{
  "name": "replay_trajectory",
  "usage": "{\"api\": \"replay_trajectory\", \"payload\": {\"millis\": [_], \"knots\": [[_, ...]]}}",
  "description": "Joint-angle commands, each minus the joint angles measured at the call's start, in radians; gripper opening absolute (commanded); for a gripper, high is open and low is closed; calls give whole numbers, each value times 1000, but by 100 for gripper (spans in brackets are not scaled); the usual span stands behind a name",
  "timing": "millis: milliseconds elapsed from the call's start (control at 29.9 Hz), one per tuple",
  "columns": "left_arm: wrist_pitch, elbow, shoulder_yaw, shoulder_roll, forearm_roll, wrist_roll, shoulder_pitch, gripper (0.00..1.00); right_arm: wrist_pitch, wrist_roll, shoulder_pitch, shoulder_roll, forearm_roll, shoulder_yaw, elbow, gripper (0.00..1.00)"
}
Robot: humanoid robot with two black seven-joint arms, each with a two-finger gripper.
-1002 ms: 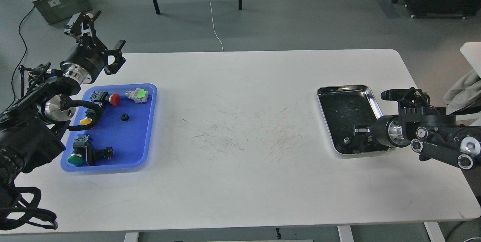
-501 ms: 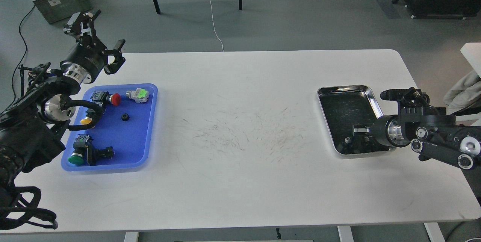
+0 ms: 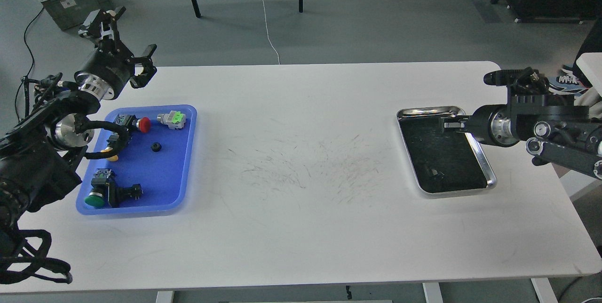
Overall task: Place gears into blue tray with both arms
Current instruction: 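Carry the second gear with the right gripper to the table center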
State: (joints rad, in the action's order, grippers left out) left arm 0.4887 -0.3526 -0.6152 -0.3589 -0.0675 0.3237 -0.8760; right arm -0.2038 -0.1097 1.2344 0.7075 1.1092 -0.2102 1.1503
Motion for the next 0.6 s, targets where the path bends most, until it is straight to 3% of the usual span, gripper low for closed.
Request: {"api": "replay_trajectory", "payload": {"millis": [0, 200, 568], "knots": [[0, 1, 0, 1, 0, 0, -1, 98, 0, 2, 98, 1, -69, 2, 37, 3], [0, 0, 0, 0, 0, 0, -3, 98, 1, 2, 250, -80, -179, -1, 51, 3], [0, 0, 0, -5, 0, 0, -4, 98, 33, 7, 338, -566, -252, -31, -133, 3]]}}
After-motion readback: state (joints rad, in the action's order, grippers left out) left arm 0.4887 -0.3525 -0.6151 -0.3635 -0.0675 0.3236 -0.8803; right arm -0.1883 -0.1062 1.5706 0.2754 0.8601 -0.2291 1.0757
